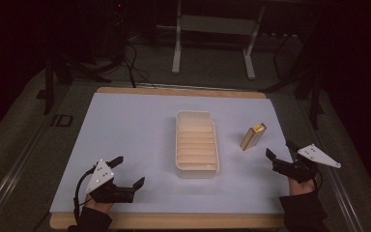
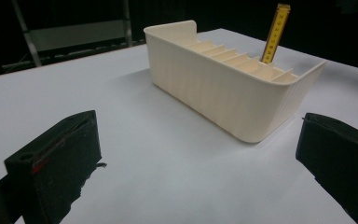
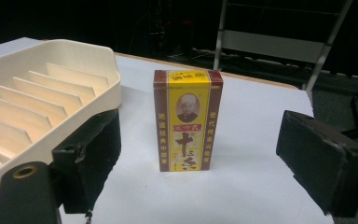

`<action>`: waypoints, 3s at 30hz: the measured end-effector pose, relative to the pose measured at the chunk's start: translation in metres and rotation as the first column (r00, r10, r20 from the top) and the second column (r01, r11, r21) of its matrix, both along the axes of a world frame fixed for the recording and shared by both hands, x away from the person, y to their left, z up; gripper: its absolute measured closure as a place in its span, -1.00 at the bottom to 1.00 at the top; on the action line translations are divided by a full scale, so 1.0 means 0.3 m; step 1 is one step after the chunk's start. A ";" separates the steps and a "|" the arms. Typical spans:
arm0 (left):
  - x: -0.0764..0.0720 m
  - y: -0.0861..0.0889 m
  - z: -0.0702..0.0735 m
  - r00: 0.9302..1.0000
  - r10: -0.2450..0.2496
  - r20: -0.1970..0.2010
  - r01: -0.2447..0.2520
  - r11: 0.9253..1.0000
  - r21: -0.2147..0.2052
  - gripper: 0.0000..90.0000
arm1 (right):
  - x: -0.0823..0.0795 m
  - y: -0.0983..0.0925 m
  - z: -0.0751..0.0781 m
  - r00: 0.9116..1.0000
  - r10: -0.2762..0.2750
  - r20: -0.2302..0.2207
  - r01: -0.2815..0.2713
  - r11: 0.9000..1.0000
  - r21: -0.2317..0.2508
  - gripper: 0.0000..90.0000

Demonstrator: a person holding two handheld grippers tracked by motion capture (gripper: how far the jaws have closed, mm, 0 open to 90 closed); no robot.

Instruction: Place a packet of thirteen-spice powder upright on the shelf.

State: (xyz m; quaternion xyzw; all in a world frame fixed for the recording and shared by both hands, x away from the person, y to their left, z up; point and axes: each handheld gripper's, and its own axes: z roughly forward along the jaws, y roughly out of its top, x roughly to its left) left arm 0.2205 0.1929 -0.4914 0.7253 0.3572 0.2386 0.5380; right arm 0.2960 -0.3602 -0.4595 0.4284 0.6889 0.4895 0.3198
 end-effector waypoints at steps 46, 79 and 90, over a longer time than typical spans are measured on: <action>0.006 0.003 -0.006 1.000 0.008 -0.013 -0.008 1.000 0.014 -1.00 | 0.131 0.037 0.004 0.504 0.178 -0.845 -0.729 0.612 -0.305 -0.70; -0.004 0.007 -0.010 0.999 0.025 -0.026 -0.025 0.999 0.026 -1.00 | 0.172 0.150 0.156 0.383 0.192 -0.904 -0.883 0.362 -0.297 -0.70; -0.004 0.003 -0.014 0.999 0.032 -0.031 -0.030 0.999 0.034 -1.00 | 0.239 0.171 0.238 0.428 0.184 -0.885 -0.880 0.308 -0.362 -0.63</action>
